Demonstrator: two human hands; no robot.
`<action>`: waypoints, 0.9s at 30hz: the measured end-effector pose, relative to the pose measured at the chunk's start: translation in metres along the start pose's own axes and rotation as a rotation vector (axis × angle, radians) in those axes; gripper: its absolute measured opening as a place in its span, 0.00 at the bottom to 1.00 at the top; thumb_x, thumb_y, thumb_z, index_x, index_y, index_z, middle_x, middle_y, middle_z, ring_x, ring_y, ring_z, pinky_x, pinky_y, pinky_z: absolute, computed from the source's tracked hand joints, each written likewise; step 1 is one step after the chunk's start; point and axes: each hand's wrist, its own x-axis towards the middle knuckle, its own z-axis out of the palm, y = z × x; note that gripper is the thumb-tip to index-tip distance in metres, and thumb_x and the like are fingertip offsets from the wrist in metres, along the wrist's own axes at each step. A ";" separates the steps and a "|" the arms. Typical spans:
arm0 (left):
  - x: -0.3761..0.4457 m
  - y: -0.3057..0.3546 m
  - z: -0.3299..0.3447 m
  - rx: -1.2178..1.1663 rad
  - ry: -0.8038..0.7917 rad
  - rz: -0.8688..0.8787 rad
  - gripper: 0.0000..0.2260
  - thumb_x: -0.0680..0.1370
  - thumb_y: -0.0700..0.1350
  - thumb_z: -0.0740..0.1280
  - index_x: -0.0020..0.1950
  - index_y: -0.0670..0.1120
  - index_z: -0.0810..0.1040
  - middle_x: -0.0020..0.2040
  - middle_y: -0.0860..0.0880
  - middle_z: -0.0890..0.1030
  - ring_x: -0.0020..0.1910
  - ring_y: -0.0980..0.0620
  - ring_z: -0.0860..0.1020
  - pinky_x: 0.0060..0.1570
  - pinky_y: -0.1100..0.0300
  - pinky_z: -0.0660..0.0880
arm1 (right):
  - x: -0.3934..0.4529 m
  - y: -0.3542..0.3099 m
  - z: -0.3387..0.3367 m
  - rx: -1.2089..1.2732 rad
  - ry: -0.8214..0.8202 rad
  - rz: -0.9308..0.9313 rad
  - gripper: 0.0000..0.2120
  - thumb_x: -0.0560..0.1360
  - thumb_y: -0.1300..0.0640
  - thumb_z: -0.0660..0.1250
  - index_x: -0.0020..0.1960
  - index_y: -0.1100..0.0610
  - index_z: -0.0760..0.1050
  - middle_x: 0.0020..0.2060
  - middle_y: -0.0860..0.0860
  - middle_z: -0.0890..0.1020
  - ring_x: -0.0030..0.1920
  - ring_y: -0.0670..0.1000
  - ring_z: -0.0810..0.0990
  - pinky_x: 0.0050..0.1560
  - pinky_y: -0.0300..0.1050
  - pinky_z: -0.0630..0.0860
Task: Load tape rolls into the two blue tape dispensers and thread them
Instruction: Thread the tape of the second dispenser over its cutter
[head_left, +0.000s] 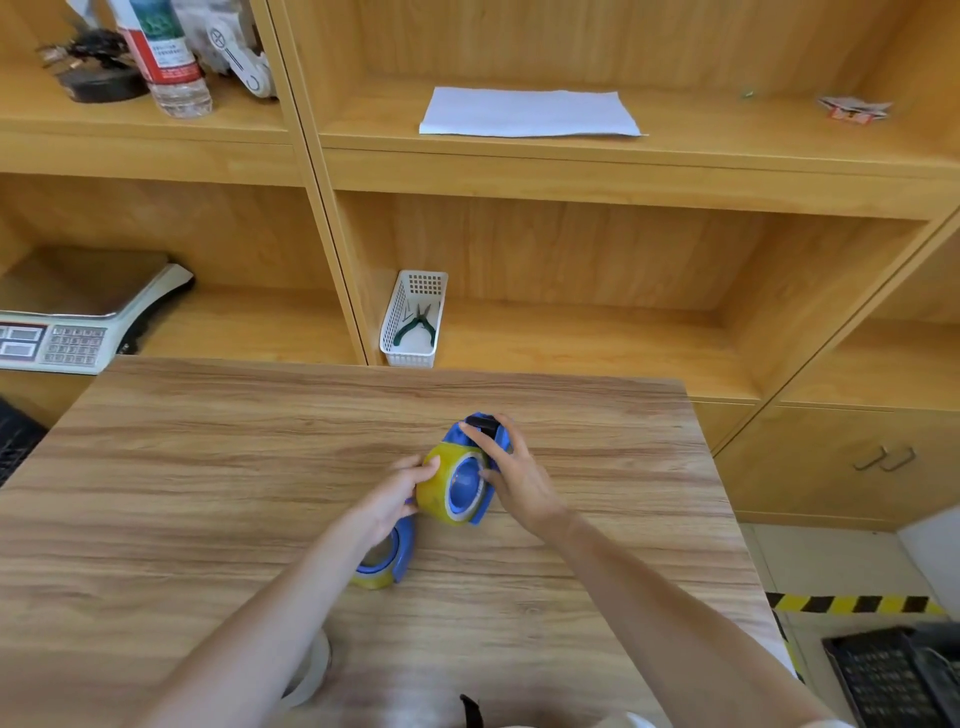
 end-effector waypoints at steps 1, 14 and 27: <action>0.000 -0.001 0.001 0.056 0.000 0.015 0.12 0.82 0.48 0.64 0.64 0.46 0.75 0.63 0.44 0.79 0.57 0.49 0.78 0.59 0.51 0.74 | 0.000 0.001 -0.002 -0.042 -0.007 -0.003 0.28 0.82 0.58 0.58 0.76 0.36 0.55 0.78 0.49 0.50 0.68 0.58 0.70 0.49 0.48 0.75; 0.003 -0.015 0.003 0.328 0.073 0.123 0.13 0.83 0.50 0.62 0.59 0.42 0.73 0.48 0.51 0.75 0.50 0.51 0.72 0.45 0.61 0.67 | 0.016 -0.028 -0.011 -0.235 0.089 -0.045 0.23 0.76 0.41 0.65 0.70 0.40 0.70 0.61 0.42 0.78 0.66 0.47 0.68 0.55 0.47 0.74; -0.006 -0.016 0.012 0.329 0.098 0.119 0.15 0.80 0.56 0.65 0.41 0.49 0.66 0.42 0.50 0.68 0.42 0.51 0.68 0.41 0.57 0.64 | 0.021 -0.029 -0.007 -0.130 0.158 0.129 0.05 0.75 0.50 0.64 0.43 0.48 0.78 0.44 0.43 0.80 0.52 0.47 0.76 0.40 0.43 0.68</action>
